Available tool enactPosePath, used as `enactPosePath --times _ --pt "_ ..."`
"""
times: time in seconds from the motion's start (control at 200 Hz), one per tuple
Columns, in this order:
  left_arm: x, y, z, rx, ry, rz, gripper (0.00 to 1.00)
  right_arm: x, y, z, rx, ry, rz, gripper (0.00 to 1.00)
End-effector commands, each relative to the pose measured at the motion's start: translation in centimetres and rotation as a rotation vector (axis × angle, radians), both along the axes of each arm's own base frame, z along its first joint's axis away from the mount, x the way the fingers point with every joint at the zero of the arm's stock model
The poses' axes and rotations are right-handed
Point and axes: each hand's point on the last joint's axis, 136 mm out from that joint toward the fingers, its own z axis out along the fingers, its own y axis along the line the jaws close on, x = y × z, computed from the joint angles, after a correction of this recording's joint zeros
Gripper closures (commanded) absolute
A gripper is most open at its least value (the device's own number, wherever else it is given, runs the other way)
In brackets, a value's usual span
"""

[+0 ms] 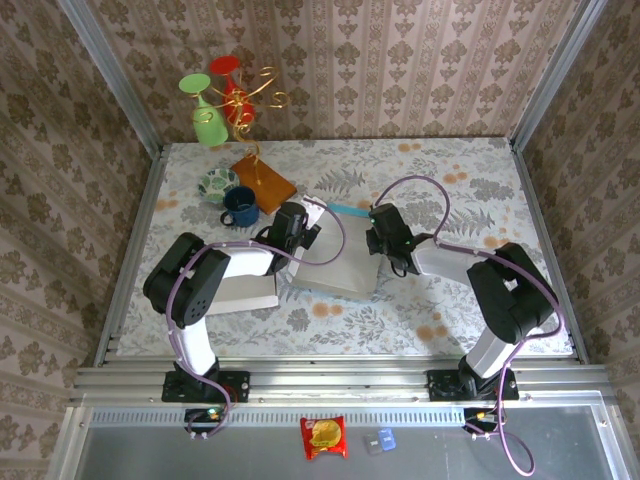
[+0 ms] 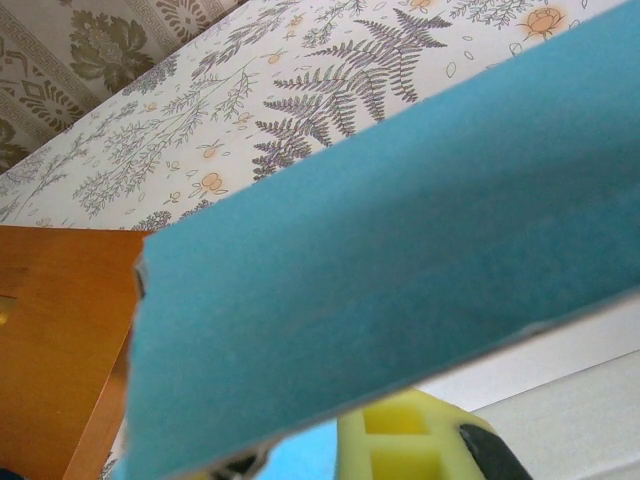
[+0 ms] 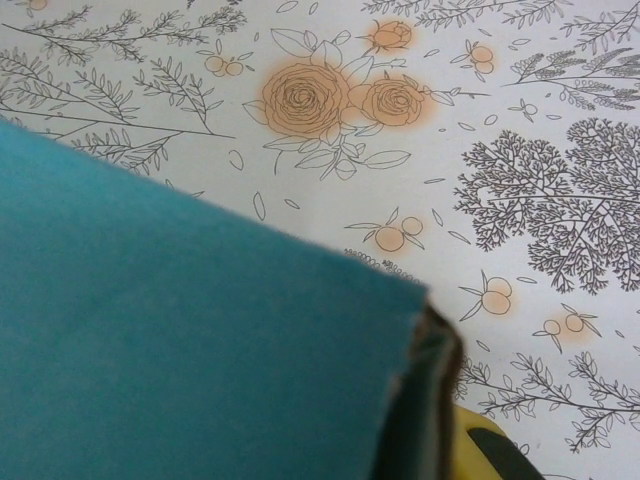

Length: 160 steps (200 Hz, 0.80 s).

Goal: Fold the paper box

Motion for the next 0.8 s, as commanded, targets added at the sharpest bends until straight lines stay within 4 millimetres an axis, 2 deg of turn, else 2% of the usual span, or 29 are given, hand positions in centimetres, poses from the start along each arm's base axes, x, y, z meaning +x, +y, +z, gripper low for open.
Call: enactPosePath --times 0.0,0.1,0.26,0.365,0.455,0.645,0.795 --pt "-1.5 -1.0 -2.6 0.071 0.056 -0.068 1.0 0.2 0.5 -1.0 -0.006 0.011 -0.028 0.85" --pt "-1.6 -1.0 -2.6 0.074 0.057 -0.067 1.0 0.3 1.1 -0.8 0.03 0.006 -0.018 0.79" --pt "-1.6 -0.8 -2.6 0.077 0.061 -0.064 1.0 0.7 2.3 1.3 0.215 -0.014 0.035 0.7" --pt "-1.5 -0.8 -2.6 0.074 0.07 -0.061 1.0 0.4 2.8 2.8 0.348 -0.038 0.093 0.7" --pt "-1.5 -0.8 -2.7 0.073 0.081 -0.06 1.0 -0.1 2.5 2.9 0.405 -0.046 0.132 0.7" --pt "-1.4 -0.7 -3.0 0.082 0.096 -0.052 1.0 -1.5 1.5 2.5 0.406 -0.083 0.184 0.54" --pt "-1.4 -0.6 -3.1 0.089 0.097 -0.051 1.0 -2.6 0.7 3.1 0.45 -0.113 0.184 0.48"
